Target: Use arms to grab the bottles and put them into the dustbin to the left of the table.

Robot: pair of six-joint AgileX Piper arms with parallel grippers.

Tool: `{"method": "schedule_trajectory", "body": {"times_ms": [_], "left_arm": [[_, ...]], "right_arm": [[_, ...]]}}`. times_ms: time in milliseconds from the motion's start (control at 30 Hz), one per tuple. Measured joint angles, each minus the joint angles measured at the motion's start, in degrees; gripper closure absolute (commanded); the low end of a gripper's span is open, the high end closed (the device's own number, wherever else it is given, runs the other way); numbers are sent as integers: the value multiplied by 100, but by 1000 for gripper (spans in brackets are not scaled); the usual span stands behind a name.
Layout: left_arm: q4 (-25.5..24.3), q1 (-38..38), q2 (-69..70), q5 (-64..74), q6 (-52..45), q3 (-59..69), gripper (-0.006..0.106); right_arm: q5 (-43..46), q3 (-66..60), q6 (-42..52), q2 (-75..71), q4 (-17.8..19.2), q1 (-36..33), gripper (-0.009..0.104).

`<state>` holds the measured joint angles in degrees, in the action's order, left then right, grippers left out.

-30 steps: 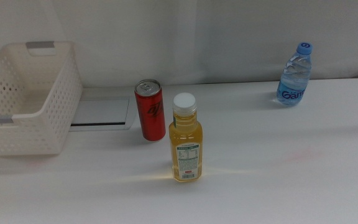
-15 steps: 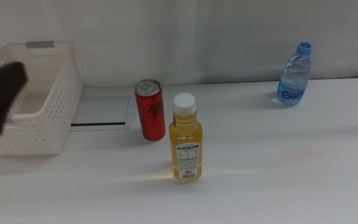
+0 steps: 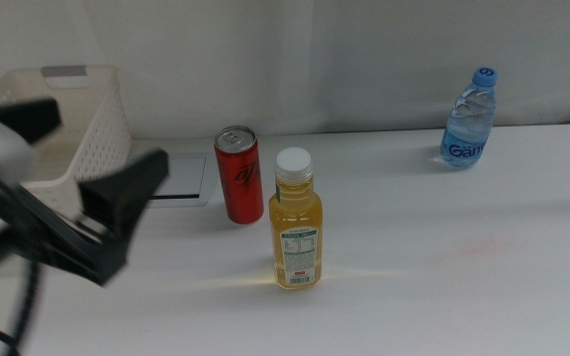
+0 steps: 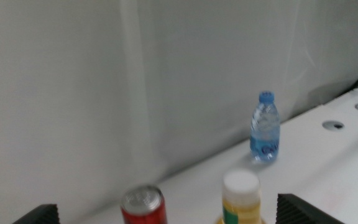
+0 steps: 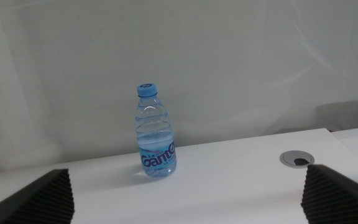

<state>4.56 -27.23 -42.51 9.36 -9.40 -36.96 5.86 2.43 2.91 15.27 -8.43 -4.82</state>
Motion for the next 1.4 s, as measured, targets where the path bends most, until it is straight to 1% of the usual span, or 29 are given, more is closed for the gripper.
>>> {"method": "schedule_trajectory", "body": {"times_ms": [200, 367, 533, 633, 1000, 1233, 1400], "left_arm": [[117, -281, -283, -1429, 0, 1183, 12], [118, -609, -733, -2328, 0, 1641, 12], [128, -1007, -1476, -2874, 170, 1768, 12], [118, -1118, -1986, -3391, 351, 1823, 12], [118, -1131, -3742, -4986, 529, 1938, 12], [107, -1131, -4846, -6073, 1001, 1938, 12], [-260, -1131, -5614, -6676, 1112, 1837, 12]], "right_arm": [[0, 0, 0, 0, 0, 0, -8], [0, 0, 0, 0, 0, 0, -8], [0, 0, 0, 0, 0, 0, -8], [0, 0, 0, 0, 0, 0, -8], [0, 0, -23, 0, 0, 0, -8], [0, 0, -23, 0, 0, 0, -8], [0, 0, -23, 0, 0, 0, -8]]}}
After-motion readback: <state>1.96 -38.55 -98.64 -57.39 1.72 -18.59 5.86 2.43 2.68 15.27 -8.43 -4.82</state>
